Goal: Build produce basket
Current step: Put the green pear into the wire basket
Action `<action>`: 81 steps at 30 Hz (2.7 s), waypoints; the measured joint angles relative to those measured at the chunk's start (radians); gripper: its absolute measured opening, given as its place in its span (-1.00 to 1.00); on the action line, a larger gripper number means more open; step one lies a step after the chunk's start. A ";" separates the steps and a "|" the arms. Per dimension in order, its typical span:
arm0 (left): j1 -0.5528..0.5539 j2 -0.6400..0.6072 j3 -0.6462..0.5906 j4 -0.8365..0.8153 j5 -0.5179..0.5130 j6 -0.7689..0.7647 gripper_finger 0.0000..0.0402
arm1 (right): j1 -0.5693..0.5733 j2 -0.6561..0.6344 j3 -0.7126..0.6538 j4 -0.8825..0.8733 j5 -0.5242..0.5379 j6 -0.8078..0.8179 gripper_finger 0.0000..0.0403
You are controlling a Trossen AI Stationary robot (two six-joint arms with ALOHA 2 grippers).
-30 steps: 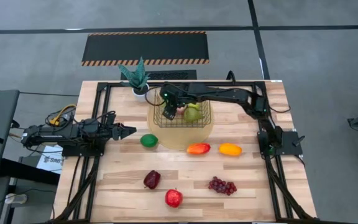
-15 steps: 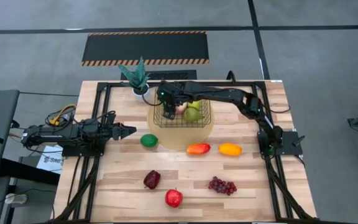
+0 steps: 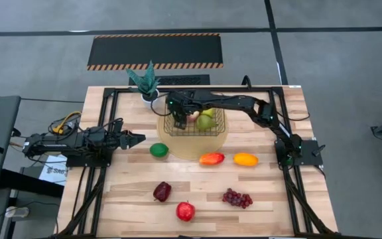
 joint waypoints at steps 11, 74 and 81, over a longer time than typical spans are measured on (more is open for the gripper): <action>0.000 0.000 0.000 0.000 -0.007 0.000 0.70 | -0.008 0.001 0.000 0.012 0.008 -0.015 0.40; 0.000 0.000 0.000 0.003 -0.020 -0.009 0.70 | -0.014 0.033 0.000 0.012 -0.044 -0.070 0.40; 0.000 0.000 0.000 0.004 -0.020 -0.009 0.70 | -0.021 0.033 0.000 0.012 -0.059 -0.070 0.40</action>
